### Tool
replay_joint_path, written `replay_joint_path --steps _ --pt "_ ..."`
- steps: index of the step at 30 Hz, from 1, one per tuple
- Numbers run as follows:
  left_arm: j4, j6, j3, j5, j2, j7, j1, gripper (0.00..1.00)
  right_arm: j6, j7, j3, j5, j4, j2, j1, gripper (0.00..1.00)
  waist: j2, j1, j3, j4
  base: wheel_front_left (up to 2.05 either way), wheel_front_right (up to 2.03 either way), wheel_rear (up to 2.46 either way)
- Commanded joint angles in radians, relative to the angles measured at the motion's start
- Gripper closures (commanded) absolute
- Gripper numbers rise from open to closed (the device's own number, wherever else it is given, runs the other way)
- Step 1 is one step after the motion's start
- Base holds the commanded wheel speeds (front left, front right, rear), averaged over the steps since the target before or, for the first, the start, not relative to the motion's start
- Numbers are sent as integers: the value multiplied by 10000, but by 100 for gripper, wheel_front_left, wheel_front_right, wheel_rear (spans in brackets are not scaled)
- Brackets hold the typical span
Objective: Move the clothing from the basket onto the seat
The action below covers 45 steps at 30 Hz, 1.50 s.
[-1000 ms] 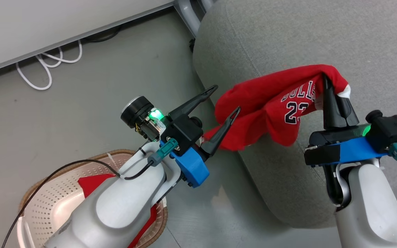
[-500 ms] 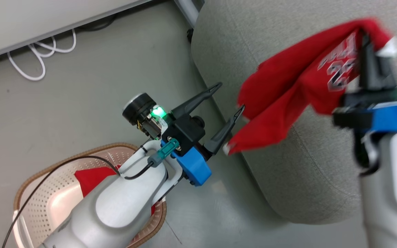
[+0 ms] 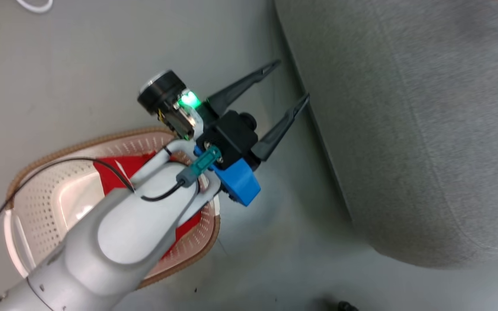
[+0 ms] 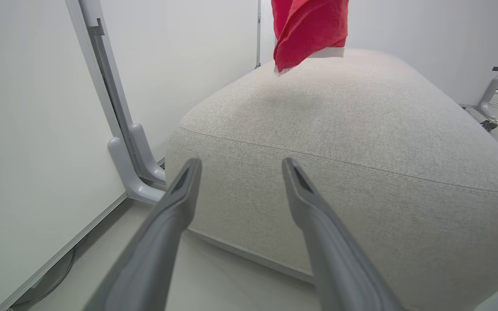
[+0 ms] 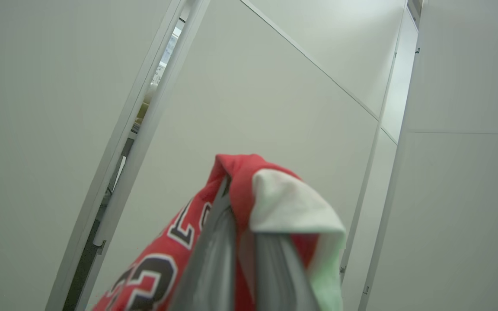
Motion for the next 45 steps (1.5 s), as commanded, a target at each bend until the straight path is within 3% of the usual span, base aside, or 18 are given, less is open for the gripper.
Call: replay_joint_path --steps 1,5,9,17,25,26,27,38,45 --pt "-178 -33 66 77 170 104 -296 0 -10 -5 -273 172 331 -344 -486 100 0 -1 980 318 0 0 0" --pt "-526 -54 119 212 405 329 -682 0 -10 -5 -689 227 1386 -955 -1010 100 0 -1 1820 419 0 0 0" --pt "-754 -60 150 294 631 439 -866 0 -10 -6 -753 -46 2725 -1017 -1102 100 0 -1 2348 470 0 0 0" --pt "-836 22 114 247 764 344 -873 0 -10 -4 -1082 -231 4430 -110 -561 100 0 -1 2643 610 0 0 0" --pt "-770 103 166 173 830 261 -913 0 -10 -4 -1275 -96 5039 733 -17 100 0 -1 2478 552 0 0 0" --pt "-740 111 167 167 840 226 -897 0 -10 -6 -1359 -67 4961 828 68 95 0 -1 2397 531 0 0 0" --pt "-716 127 158 163 821 202 -874 0 -10 -4 -1425 -68 4922 912 178 0 0 -1 2299 527 0 0 0" --pt "80 555 488 -588 474 -772 282 0 -10 -6 -1146 -429 3353 1720 2898 0 0 -1 -111 605 0 0 0" --pt "271 1196 1620 -1247 572 -1086 1803 0 -10 -6 181 -636 1986 2170 4426 0 0 -1 -2051 935 0 0 0"
